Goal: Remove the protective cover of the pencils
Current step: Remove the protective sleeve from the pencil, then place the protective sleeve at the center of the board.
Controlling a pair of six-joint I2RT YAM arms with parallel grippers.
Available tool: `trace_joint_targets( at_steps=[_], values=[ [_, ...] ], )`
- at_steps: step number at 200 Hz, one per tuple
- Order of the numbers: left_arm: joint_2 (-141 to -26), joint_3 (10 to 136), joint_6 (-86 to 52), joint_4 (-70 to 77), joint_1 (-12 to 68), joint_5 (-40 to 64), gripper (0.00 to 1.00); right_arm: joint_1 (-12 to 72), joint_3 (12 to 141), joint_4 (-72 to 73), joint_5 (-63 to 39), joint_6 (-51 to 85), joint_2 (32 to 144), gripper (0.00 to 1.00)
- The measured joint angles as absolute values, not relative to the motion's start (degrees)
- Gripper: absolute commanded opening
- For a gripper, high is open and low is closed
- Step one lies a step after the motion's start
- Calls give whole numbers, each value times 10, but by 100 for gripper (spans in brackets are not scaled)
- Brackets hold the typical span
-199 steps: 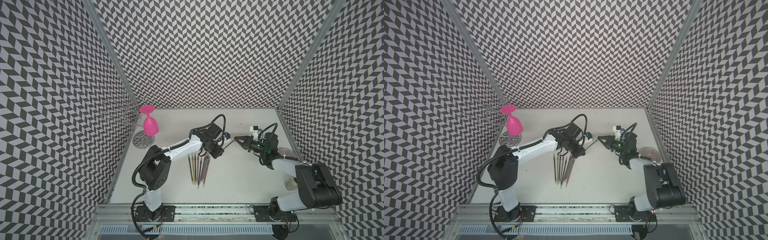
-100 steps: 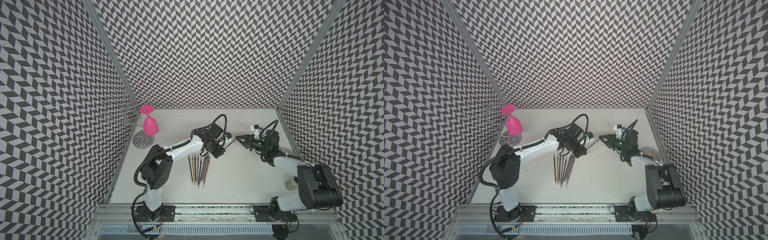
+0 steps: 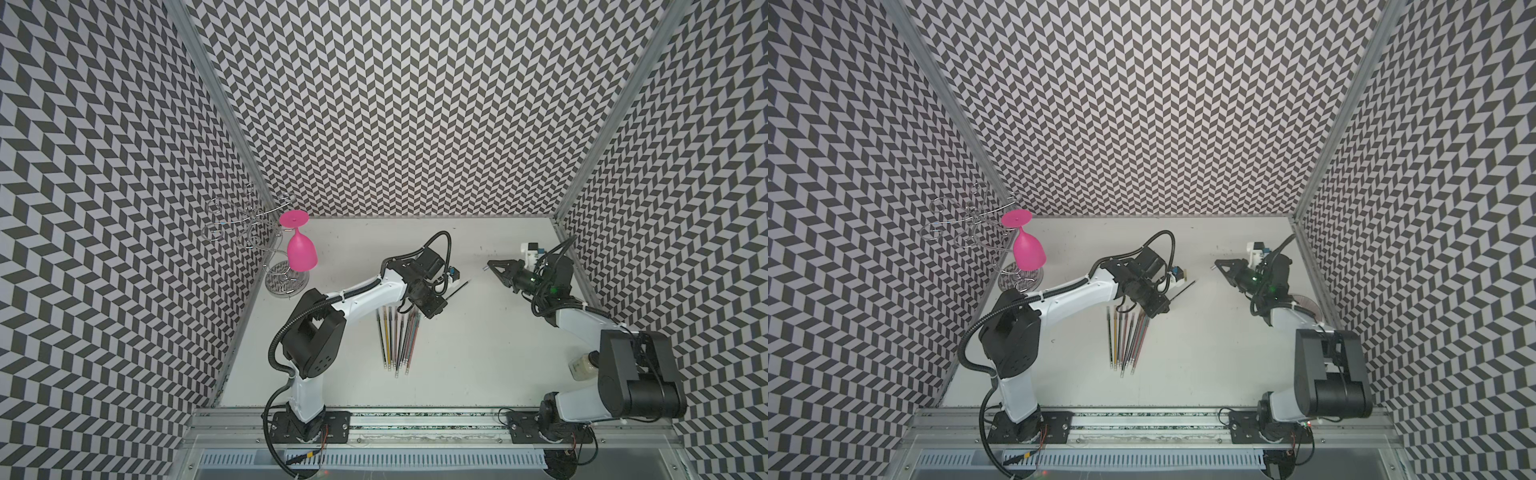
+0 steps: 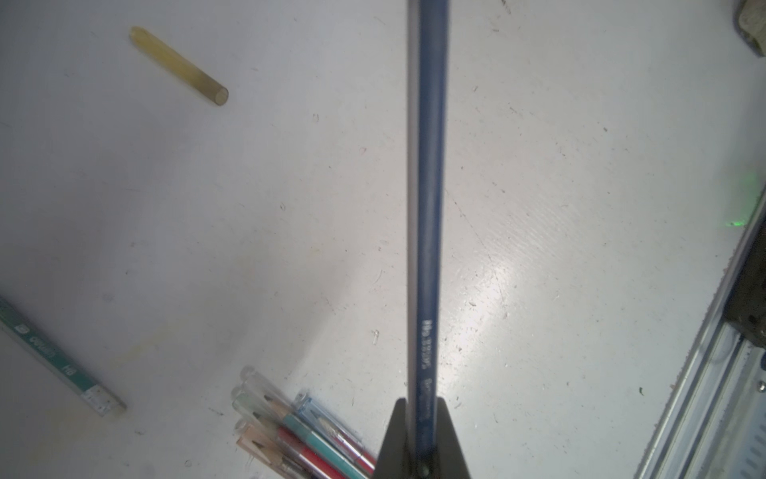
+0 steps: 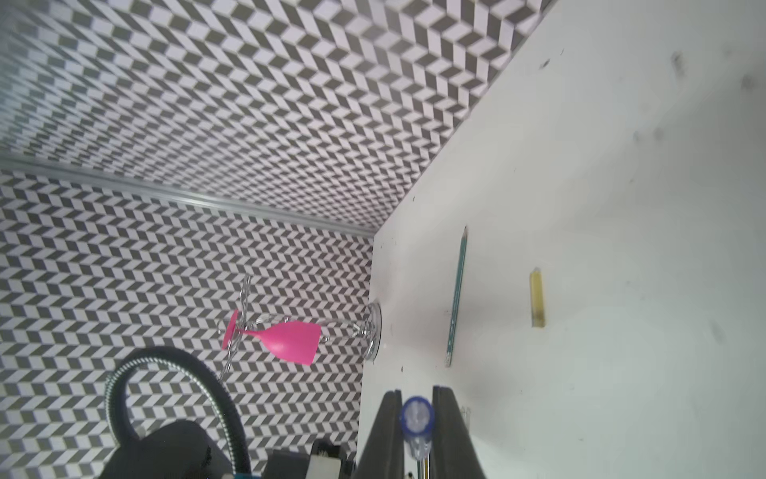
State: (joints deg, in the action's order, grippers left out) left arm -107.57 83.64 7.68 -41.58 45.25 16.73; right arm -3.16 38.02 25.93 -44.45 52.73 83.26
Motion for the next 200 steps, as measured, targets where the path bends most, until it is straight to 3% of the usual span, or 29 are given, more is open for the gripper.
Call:
trace_joint_targets(
  at_steps=[72, 139, 200],
  values=[
    [-1067, 831, 65, -411, 431, 193, 0, -32, 449, 183, -393, 457, 871, 7],
    [-955, 797, 13, -297, 305, 305, 0, 52, 570, 34, -310, 328, 1004, 12],
    [-1017, 776, -58, -218, 199, 376, 0, 99, 643, -39, -215, 256, 1072, 13]
  ],
)
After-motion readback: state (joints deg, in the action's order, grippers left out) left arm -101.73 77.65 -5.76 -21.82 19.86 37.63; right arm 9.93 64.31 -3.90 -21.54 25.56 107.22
